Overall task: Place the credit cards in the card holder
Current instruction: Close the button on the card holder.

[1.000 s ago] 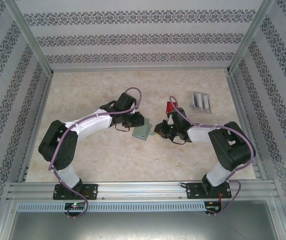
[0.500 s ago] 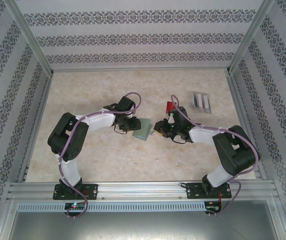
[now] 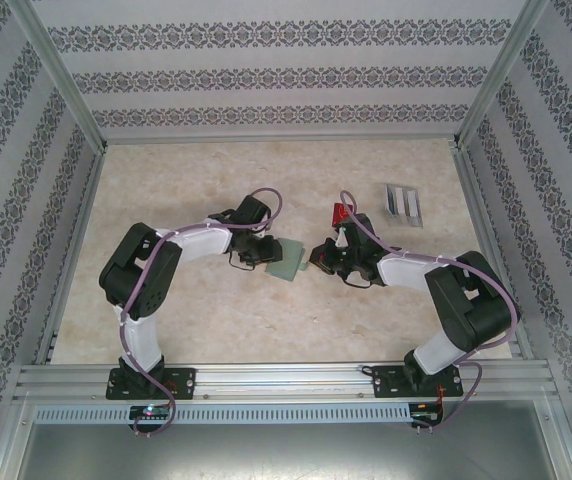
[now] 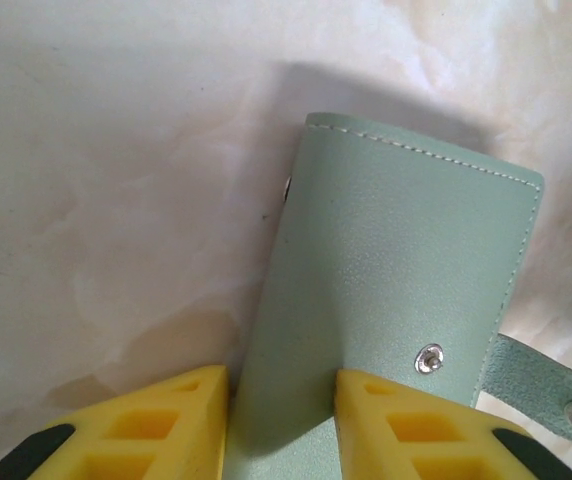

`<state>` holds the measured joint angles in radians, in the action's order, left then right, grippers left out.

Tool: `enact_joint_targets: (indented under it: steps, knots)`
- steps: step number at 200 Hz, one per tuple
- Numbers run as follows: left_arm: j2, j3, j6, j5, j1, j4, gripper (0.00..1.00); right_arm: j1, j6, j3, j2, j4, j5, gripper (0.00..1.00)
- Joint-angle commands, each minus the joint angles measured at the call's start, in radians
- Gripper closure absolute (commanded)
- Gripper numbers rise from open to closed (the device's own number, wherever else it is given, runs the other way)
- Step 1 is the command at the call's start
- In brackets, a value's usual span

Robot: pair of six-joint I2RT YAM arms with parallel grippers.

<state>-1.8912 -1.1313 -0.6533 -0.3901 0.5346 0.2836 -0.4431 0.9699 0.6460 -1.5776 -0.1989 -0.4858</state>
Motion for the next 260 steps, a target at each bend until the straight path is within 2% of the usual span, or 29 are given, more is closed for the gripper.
enact_joint_targets:
  steps: [1, 38, 92, 125, 160, 260]
  knots:
    - [0.016, 0.066, -0.081, -0.036, 0.006, -0.003, 0.68, -0.017, -0.010, 0.026, -0.015, -0.008, 0.020, 1.00]
    - [0.052, 0.094, -0.139, -0.081, 0.031, -0.055, 0.71, -0.037, -0.038, 0.124, -0.065, 0.029, 0.027, 1.00]
    - [0.046, 0.107, -0.178, -0.101, 0.034, -0.097, 0.84, -0.062, -0.094, 0.218, -0.156, 0.097, 0.027, 1.00]
    - [0.037, 0.107, -0.185, -0.101, 0.034, -0.103, 0.85, -0.063, -0.189, 0.252, -0.142, 0.215, 0.059, 1.00]
    - [0.048, 0.117, -0.189, -0.090, 0.035, -0.112, 0.85, -0.069, -0.228, 0.276, -0.164, 0.262, 0.045, 1.00]
    - [0.042, 0.149, -0.203, -0.087, 0.034, -0.144, 0.86, -0.101, -0.262, 0.343, -0.238, 0.301, 0.077, 1.00]
